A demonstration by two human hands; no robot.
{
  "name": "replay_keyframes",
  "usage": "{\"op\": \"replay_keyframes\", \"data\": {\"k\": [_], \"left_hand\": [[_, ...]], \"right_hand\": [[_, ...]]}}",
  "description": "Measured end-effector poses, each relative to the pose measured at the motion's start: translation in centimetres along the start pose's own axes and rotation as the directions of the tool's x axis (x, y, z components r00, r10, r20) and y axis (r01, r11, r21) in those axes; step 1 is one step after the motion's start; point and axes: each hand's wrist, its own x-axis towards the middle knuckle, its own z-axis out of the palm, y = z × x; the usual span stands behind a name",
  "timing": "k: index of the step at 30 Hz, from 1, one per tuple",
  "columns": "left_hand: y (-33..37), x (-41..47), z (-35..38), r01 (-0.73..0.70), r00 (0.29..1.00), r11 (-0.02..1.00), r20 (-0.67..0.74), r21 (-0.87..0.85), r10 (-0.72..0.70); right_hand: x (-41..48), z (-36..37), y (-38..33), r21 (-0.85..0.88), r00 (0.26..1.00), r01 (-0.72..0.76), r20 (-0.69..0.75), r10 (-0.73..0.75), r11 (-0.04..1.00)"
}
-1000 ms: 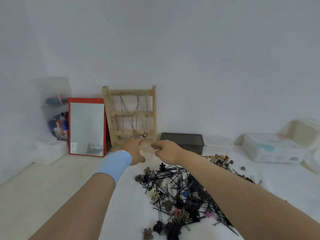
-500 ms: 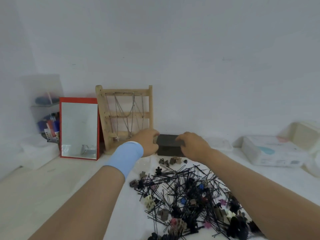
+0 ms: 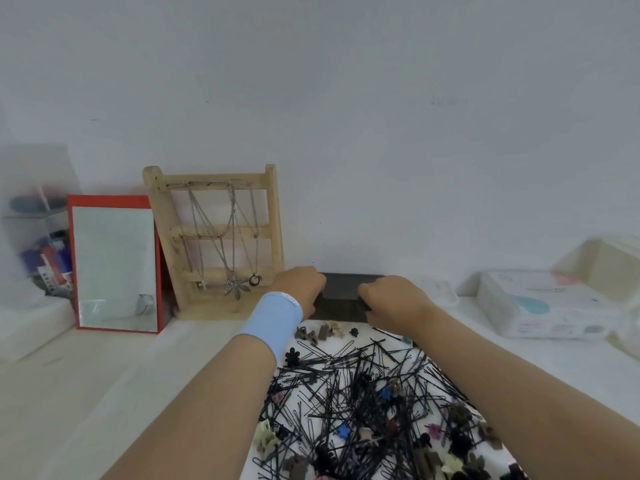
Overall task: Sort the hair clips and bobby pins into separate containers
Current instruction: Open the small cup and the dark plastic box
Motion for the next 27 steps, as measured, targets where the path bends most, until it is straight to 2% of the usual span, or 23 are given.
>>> {"op": "replay_keyframes", "data": {"k": [6, 10, 13, 16, 18, 20, 23, 25, 27], "left_hand": [[0.9, 0.6, -0.1, -0.039, 0.998, 0.992, 0.043, 0.119, 0.034], [0.0, 0.4, -0.7, -0.021, 1.000, 0.993, -0.016, 0.115, 0.023], [-1.2, 0.0, -0.5, -0.041, 0.988, 0.998, -0.147, 0.040, 0.046], [-1.0, -1.0, 0.0, -0.109, 0.920, 0.992, -0.385, -0.068, 0.075], [-0.1, -1.8, 0.0, -0.173, 0.880, 0.972, -0.467, -0.160, 0.079], [1.0, -2.0, 0.2, -0.192, 0.914, 0.962, -0.392, -0.193, 0.104], [1.9, -1.7, 0.9, -0.108, 0.982, 0.982, -0.167, -0.152, 0.083], [1.9, -1.6, 1.3, -0.025, 1.000, 0.979, -0.024, -0.202, 0.021], [1.7, -1.5, 1.6, 0.017, 0.999, 0.963, 0.047, -0.267, -0.004]], "right_hand": [[0.1, -0.6, -0.1, -0.030, 0.998, 0.029, -0.055, -0.030, 0.999], [-0.2, -0.6, 0.4, 0.045, 0.995, -0.010, -0.098, 0.015, 0.999], [-0.5, -0.8, 1.3, 0.101, 0.985, -0.047, -0.158, 0.063, 0.994], [-0.7, -1.1, 2.1, 0.184, 0.962, -0.115, -0.225, 0.156, 0.976], [-0.4, -1.2, 2.0, 0.195, 0.932, -0.143, -0.302, 0.199, 0.970], [0.0, -1.6, 1.7, 0.272, 0.888, -0.192, -0.361, 0.285, 0.943], [0.6, -2.2, 1.0, 0.442, 0.830, -0.253, -0.359, 0.428, 0.861], [0.9, -2.1, 0.7, 0.446, 0.823, -0.278, -0.347, 0.450, 0.851], [1.1, -1.4, 0.7, 0.435, 0.836, -0.250, -0.353, 0.419, 0.865]]}}
